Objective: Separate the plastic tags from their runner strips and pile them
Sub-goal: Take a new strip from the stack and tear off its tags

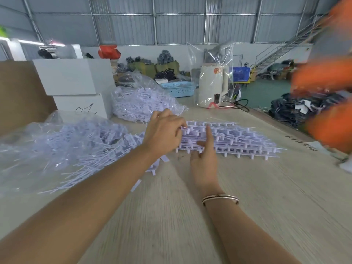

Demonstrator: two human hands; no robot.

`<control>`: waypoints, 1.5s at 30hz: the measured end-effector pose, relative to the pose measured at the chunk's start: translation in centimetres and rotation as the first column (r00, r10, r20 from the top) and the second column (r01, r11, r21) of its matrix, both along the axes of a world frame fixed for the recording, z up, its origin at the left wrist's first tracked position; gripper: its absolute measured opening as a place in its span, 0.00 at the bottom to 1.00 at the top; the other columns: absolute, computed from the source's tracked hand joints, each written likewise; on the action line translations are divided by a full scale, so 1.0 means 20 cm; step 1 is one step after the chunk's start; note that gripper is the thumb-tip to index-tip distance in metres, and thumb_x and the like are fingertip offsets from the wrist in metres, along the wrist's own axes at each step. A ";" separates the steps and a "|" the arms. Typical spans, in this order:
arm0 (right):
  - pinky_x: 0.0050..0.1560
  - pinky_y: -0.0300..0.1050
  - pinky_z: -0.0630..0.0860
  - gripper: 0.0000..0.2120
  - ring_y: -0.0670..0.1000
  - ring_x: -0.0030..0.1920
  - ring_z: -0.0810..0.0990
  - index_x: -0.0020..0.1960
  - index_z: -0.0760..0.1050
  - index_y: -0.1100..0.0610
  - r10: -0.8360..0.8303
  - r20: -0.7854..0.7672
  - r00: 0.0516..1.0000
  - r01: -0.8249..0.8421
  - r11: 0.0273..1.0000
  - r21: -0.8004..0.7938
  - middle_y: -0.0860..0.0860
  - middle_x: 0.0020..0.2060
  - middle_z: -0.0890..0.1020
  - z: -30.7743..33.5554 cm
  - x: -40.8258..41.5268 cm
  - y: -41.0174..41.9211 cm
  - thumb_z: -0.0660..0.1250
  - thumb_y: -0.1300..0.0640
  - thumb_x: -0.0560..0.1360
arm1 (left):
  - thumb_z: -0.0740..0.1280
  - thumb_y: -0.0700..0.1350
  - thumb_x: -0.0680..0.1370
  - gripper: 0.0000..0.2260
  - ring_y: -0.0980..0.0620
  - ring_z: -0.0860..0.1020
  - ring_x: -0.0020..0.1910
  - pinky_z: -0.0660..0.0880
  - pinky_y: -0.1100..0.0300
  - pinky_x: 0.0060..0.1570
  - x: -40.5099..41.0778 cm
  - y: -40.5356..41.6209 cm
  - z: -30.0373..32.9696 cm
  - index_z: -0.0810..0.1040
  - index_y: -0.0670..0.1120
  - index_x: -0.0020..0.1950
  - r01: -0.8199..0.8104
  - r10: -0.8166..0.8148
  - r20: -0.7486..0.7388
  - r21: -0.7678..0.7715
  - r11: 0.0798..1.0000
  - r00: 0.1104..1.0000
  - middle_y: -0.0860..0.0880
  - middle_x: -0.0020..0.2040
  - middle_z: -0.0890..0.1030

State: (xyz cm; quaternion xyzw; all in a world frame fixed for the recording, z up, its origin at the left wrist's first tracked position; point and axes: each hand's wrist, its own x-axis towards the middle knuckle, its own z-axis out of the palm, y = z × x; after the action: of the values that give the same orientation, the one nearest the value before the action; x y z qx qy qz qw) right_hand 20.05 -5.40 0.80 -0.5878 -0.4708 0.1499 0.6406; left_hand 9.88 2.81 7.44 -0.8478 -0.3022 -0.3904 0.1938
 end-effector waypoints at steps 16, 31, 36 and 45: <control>0.37 0.46 0.72 0.11 0.54 0.34 0.78 0.46 0.73 0.49 -0.085 -0.142 0.986 0.069 0.991 -0.116 0.48 0.32 0.79 0.00 0.03 0.03 0.57 0.63 0.75 | 0.56 0.44 0.78 0.10 0.48 0.73 0.39 0.67 0.56 0.38 -0.01 0.08 -0.08 0.69 0.51 0.37 -0.020 0.041 0.012 -0.712 0.702 0.999 0.51 0.37 0.74; 0.29 0.50 0.69 0.14 0.54 0.25 0.71 0.40 0.79 0.53 -0.077 0.094 0.993 0.061 0.985 0.160 0.55 0.24 0.76 0.08 -0.07 -0.08 0.54 0.57 0.68 | 0.50 0.64 0.79 0.24 0.46 0.75 0.56 0.69 0.49 0.62 0.15 0.06 0.03 0.78 0.51 0.50 -0.245 -0.159 -0.336 -0.876 0.416 0.928 0.43 0.59 0.77; 0.27 0.47 0.65 0.13 0.47 0.23 0.66 0.45 0.76 0.49 -0.052 0.075 0.996 0.033 0.971 0.238 0.54 0.27 0.76 0.12 -0.06 -0.10 0.54 0.58 0.71 | 0.51 0.64 0.79 0.23 0.55 0.77 0.57 0.68 0.53 0.62 0.01 -0.05 0.12 0.83 0.57 0.47 0.226 -0.133 0.185 -0.854 0.468 0.974 0.52 0.56 0.82; 0.29 0.40 0.65 0.12 0.44 0.26 0.68 0.47 0.76 0.51 -0.037 0.112 0.993 -0.003 0.940 0.341 0.49 0.30 0.77 0.19 -0.14 -0.16 0.55 0.61 0.73 | 0.50 0.61 0.80 0.29 0.54 0.76 0.26 0.68 0.60 0.32 -0.33 -0.40 0.03 0.83 0.46 0.35 0.449 0.311 0.487 -0.873 0.191 0.816 0.46 0.30 0.81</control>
State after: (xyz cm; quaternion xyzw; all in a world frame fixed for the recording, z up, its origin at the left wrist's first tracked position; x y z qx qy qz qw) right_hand 17.30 -8.67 4.58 -0.4798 -0.5212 0.0258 0.7053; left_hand 3.28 -5.26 8.09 -0.6235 -0.4797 -0.3495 -0.5090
